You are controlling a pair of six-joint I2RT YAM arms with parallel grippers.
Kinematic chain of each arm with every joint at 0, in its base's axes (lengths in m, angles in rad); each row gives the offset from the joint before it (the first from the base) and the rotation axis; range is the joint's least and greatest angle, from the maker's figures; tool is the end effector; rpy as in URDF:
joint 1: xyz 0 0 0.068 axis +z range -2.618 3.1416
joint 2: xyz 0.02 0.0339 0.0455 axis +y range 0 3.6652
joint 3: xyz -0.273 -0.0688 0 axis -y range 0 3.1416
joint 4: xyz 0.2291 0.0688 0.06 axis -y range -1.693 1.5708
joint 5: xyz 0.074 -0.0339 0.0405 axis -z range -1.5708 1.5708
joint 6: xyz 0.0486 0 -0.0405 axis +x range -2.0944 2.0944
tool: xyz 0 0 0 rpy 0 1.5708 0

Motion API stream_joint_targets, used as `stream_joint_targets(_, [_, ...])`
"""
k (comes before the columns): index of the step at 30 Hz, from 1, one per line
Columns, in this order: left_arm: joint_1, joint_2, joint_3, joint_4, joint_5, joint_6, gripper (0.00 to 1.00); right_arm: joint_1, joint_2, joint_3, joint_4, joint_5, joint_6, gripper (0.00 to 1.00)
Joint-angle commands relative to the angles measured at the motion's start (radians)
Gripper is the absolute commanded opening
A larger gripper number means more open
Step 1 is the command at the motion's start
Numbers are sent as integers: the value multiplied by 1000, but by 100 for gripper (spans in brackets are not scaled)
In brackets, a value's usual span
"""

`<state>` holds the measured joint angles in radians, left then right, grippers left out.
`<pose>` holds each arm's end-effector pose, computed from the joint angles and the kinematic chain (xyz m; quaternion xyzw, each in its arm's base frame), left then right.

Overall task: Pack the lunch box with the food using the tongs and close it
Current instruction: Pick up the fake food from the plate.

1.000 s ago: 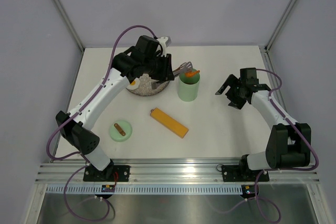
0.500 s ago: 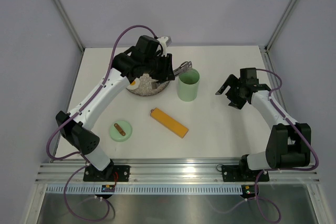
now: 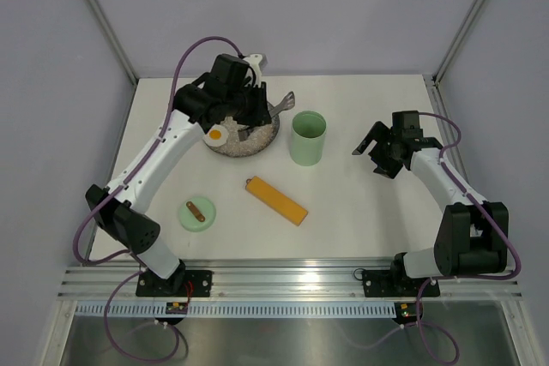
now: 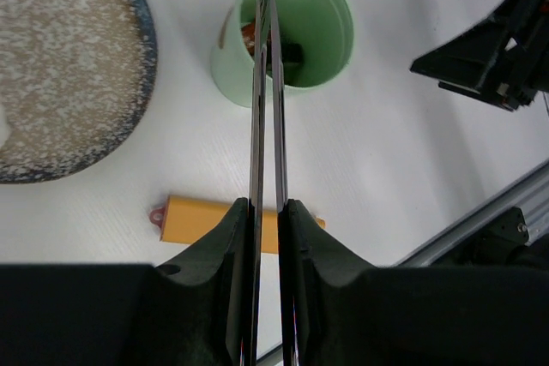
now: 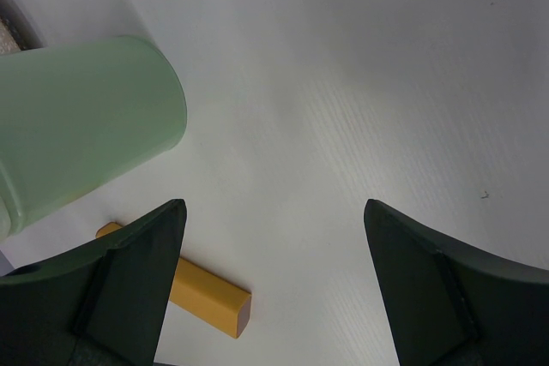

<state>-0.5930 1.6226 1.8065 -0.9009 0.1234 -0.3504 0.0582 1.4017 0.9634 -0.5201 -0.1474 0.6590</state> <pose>0.2791 -0.1953 0.4067 0.1353 0.8988 -0.2378 0.3426 0.2763 0.0232 0.2398 0.2602 0.9149 0.1712 0.2569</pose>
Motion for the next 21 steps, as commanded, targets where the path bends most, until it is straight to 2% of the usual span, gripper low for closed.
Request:
stream_joint_targets(1, [94,-61,2,16,-51,21,14,3,-35,26,-6,26,-12,92])
stream_joint_targets(2, [142,-70,-12,14,-60,19,20,5,-40,28,-8,26,-15,93])
stream_joint_targets(8, [295,-83,-133,43,-119,24,34,3,-50,32,-20,37,-22,93])
stream_joint_targets(9, [308,-76,-145,49,-149,24,41,3,-50,34,-20,37,-21,93])
stream_joint_targets(18, [351,-12,-191,103,-243,21,44,3,-50,37,-29,39,-27,93])
stream_joint_targets(21, [351,8,-187,106,-254,22,50,5,-49,38,-28,39,-29,93])
